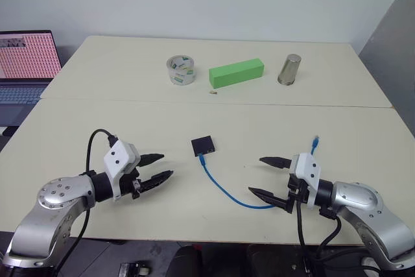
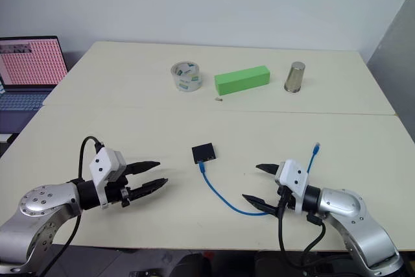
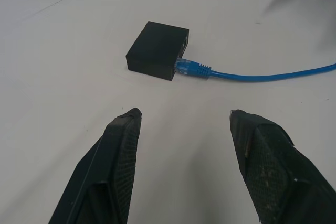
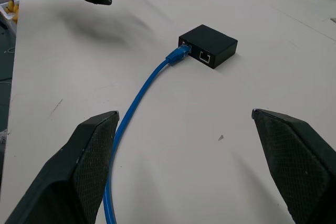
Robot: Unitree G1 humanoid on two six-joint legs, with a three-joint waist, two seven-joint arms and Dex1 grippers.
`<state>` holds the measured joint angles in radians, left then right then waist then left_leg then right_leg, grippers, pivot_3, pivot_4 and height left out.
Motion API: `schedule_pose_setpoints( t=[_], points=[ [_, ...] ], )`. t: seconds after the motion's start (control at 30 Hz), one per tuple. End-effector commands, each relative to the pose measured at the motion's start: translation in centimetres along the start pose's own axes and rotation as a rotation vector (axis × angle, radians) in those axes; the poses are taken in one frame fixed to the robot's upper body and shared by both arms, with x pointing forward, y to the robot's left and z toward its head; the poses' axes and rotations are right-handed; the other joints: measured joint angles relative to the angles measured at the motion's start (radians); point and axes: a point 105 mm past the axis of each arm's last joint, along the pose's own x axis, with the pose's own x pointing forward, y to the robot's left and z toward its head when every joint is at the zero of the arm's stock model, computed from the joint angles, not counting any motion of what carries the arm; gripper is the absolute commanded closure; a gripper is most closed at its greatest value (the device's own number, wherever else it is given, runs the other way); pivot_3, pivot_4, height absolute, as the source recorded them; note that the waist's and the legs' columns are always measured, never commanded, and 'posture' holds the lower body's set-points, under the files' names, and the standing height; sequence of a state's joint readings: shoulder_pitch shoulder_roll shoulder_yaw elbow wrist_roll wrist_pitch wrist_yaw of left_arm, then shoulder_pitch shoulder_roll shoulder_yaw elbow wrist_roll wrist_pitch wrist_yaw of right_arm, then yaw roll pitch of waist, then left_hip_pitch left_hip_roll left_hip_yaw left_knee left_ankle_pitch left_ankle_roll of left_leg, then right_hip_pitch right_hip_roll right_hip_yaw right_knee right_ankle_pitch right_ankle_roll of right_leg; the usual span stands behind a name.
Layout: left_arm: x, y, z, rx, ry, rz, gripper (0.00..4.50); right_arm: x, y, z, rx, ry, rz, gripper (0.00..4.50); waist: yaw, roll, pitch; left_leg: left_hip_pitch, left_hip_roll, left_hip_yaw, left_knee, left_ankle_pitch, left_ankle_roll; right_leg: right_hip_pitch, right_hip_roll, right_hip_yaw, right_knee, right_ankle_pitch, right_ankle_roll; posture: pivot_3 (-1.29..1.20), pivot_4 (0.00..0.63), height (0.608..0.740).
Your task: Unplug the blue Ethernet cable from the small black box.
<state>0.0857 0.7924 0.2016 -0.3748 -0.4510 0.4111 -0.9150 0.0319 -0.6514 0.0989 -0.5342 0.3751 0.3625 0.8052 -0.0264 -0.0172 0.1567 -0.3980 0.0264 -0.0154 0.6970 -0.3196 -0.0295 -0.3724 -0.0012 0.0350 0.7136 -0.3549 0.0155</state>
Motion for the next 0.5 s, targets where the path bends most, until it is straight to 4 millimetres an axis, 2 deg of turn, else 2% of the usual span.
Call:
schedule_pose_setpoints(
  t=[0.03,0.27,0.43,0.5],
  points=[
    [-0.1,-0.5,0.8,0.043,-0.02,-0.023,1.63,0.1,0.2,0.4,-0.017,-0.013,0.012,0.22,0.0,0.0,0.0,0.0,0.0,0.0,0.0,0.0,0.0,0.0,0.0,0.0,0.0,0.0,0.0,0.0,0.15,0.74],
    [-0.2,-1.0,0.3,0.058,0.018,-0.038,1.63,1.6,0.9,0.3,-0.005,-0.006,0.047,0.22,-0.001,0.0,0.0,0.0,0.0,0.0,0.0,0.0,0.0,0.0,0.0,0.0,0.0,0.0,0.0,0.0,0.15,0.74],
    [-0.4,-0.8,-0.2,0.079,0.044,-0.037,1.63,4.7,1.6,0.4,0.037,-0.019,0.058,0.22,-0.001,0.0,0.0,0.0,0.0,0.0,0.0,0.0,0.0,0.0,0.0,0.0,0.0,0.0,0.0,0.0,0.15,0.74],
    [-0.5,-0.6,-0.2,0.073,0.052,-0.033,1.63,6.8,1.3,0.2,0.049,-0.013,0.025,0.22,-0.002,0.0,0.0,0.0,0.0,0.0,0.0,0.0,0.0,0.0,0.0,0.0,0.0,0.0,0.0,0.0,0.15,0.74]
  ],
)
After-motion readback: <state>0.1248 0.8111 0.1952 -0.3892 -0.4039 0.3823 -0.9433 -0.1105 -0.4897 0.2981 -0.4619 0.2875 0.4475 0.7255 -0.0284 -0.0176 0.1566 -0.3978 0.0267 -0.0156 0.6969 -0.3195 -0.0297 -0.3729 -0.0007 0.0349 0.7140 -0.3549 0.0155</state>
